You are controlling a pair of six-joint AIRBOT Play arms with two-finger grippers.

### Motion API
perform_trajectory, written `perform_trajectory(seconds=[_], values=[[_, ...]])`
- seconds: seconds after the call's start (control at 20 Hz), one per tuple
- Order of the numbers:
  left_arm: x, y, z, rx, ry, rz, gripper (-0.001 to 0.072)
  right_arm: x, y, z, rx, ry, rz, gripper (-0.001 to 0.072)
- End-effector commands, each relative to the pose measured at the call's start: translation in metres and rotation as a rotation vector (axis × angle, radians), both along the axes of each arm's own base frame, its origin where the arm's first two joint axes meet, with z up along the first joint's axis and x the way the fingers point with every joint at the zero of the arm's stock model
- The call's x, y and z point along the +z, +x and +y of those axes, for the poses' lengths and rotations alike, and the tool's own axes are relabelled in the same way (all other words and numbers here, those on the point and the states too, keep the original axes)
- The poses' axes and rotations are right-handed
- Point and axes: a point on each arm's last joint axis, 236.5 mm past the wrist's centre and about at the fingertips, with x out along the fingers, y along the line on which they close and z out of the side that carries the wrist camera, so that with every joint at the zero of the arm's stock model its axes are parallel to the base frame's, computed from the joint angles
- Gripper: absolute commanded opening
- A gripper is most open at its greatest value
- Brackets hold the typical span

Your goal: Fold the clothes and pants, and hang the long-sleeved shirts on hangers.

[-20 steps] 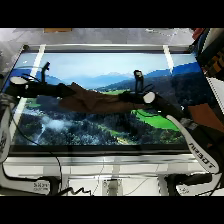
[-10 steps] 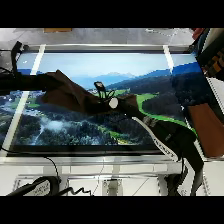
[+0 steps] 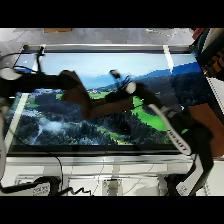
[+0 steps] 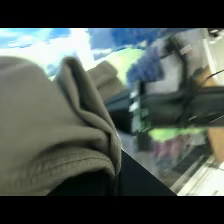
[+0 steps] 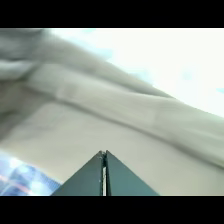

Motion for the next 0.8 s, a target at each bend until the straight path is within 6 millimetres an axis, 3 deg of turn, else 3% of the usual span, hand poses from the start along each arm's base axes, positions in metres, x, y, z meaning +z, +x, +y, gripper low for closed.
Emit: perform_trajectory(seconds=[0.0,0.1,0.2,0.25,0.3,0.35,0.4,0.5,0.6,0.75], values=[[-0.042,0.031,-0.079,0.046,-0.046,0.002,0.0015,0.035,0.019,-0.116,-0.145,-0.046,0.026,0.0015],[-0.071,0.039,-0.122,0.083,-0.024,-0.02,0.0015,0.062,0.024,-0.173,-0.24,-0.04,0.01,0.0015],[-0.092,0.042,-0.158,0.127,0.006,-0.064,0.0016,0.08,0.025,-0.214,-0.313,-0.038,-0.007,0.0015],[-0.098,0.043,-0.173,0.155,0.017,-0.095,0.005,0.086,0.026,-0.23,-0.343,-0.037,-0.015,0.0015],[-0.098,0.041,-0.185,0.17,0.022,-0.122,0.0273,0.09,0.026,-0.244,-0.369,-0.036,-0.02,0.0015],[-0.094,0.038,-0.195,0.176,0.02,-0.147,0.0653,0.09,0.026,-0.254,-0.386,-0.037,-0.018,0.0015],[-0.089,0.037,-0.2,0.183,0.019,-0.171,0.0701,0.089,0.027,-0.262,-0.401,-0.043,-0.018,0.0015],[-0.077,0.038,-0.2,0.201,0.008,-0.199,0.0704,0.081,0.029,-0.277,-0.418,-0.077,-0.018,0.0015],[-0.062,0.046,-0.187,0.226,-0.004,-0.217,0.0704,0.064,0.03,-0.288,-0.425,-0.122,-0.004,0.0015],[-0.034,0.06,-0.159,0.27,-0.027,-0.246,0.0704,0.013,0.017,-0.286,-0.413,-0.106,0.138,0.0014]])
